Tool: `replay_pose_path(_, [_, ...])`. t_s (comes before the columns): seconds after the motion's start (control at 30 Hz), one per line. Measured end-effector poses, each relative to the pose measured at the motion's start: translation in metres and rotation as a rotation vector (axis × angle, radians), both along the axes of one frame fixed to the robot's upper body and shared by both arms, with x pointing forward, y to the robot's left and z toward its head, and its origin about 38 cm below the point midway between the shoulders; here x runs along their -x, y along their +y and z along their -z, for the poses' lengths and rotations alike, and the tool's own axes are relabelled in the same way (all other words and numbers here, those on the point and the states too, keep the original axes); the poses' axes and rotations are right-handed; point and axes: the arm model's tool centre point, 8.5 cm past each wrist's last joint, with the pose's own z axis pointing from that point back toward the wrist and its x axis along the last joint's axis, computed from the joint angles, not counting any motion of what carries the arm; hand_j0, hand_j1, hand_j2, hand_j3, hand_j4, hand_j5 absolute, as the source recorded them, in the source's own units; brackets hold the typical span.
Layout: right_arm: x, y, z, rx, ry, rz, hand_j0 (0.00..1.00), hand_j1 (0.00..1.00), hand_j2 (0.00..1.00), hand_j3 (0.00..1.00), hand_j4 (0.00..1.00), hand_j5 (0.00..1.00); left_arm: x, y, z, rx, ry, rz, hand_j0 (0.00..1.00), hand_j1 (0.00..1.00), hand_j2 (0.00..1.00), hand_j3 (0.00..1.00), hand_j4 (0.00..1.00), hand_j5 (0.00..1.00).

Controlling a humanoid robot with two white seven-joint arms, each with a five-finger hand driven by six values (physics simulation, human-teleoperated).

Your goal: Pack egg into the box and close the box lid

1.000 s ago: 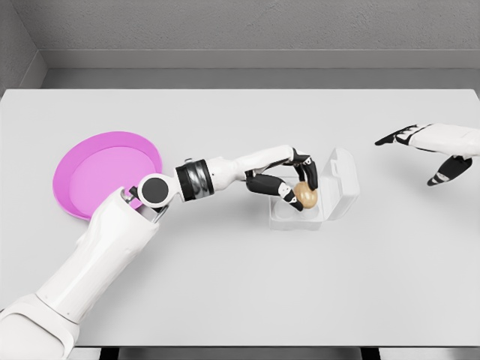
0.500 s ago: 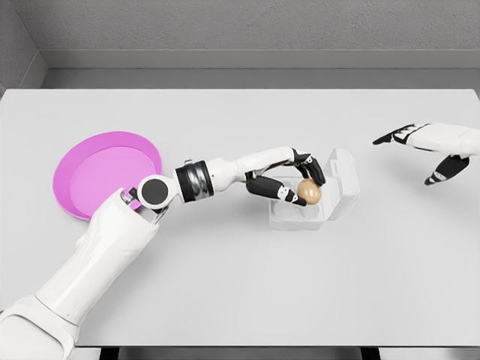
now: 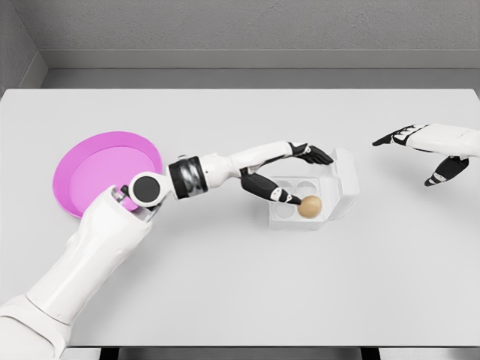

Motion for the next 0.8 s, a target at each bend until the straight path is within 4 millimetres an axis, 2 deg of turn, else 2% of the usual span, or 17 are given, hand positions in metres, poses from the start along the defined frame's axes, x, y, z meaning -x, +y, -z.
replay_pose_path(0.07, [0.0, 0.0, 0.001, 0.0, 0.001, -0.001, 1.0, 1.0, 1.0, 1.0, 1.0, 1.0, 0.0, 0.007, -0.007, 0.0, -0.019, 0.002, 1.0, 1.0, 1.0, 1.0, 1.0, 1.0])
replay_pose_path(0.13, [0.001, 0.0, 0.0, 0.0, -0.001, -0.003, 1.0, 1.0, 1.0, 1.0, 1.0, 1.0, 0.004, 0.025, -0.02, 0.007, -0.044, 0.006, 1.0, 1.0, 1.0, 1.0, 1.0, 1.0])
replay_pose_path(0.2, [0.007, -0.001, 0.015, 0.001, 0.032, -0.003, 1.0, 1.0, 1.0, 1.0, 1.0, 1.0, 0.012, 0.054, -0.04, 0.009, -0.087, 0.012, 1.0, 1.0, 1.0, 1.0, 1.0, 1.0])
replay_pose_path(0.3, [0.013, 0.0, 0.02, 0.001, 0.044, -0.019, 1.0, 1.0, 1.0, 1.0, 1.0, 1.0, 0.026, 0.107, -0.068, -0.065, -0.156, 0.004, 1.0, 1.0, 1.0, 1.0, 1.0, 1.0])
replay_pose_path(0.43, [0.026, 0.004, 0.019, 0.024, 0.049, -0.068, 1.0, 1.0, 1.0, 1.0, 1.0, 1.0, 0.041, 0.151, -0.085, -0.153, -0.224, 0.002, 1.0, 1.0, 1.0, 1.0, 1.0, 1.0])
replay_pose_path(0.47, [0.03, 0.004, 0.018, 0.032, 0.051, -0.078, 1.0, 1.0, 1.0, 1.0, 1.0, 1.0, 0.045, 0.159, -0.083, -0.163, -0.226, 0.001, 1.0, 1.0, 1.0, 1.0, 1.0, 1.0])
replay_pose_path(0.5, [0.035, 0.003, 0.02, 0.041, 0.06, -0.086, 1.0, 1.0, 1.0, 1.0, 1.0, 1.0, 0.05, 0.167, -0.078, -0.169, -0.218, -0.006, 1.0, 1.0, 1.0, 1.0, 1.0, 1.0])
replay_pose_path(0.6, [0.041, 0.004, 0.012, 0.057, 0.051, -0.108, 1.0, 1.0, 1.0, 1.0, 1.0, 1.0, 0.051, 0.181, -0.086, -0.178, -0.241, -0.026, 1.0, 1.0, 1.0, 1.0, 1.0, 1.0])
replay_pose_path(0.8, [0.05, 0.024, 0.008, 0.053, 0.039, -0.181, 1.0, 1.0, 1.0, 1.0, 1.0, 1.0, 0.051, 0.189, -0.094, -0.184, -0.261, -0.038, 1.0, 1.0, 1.0, 1.0, 1.0, 1.0])
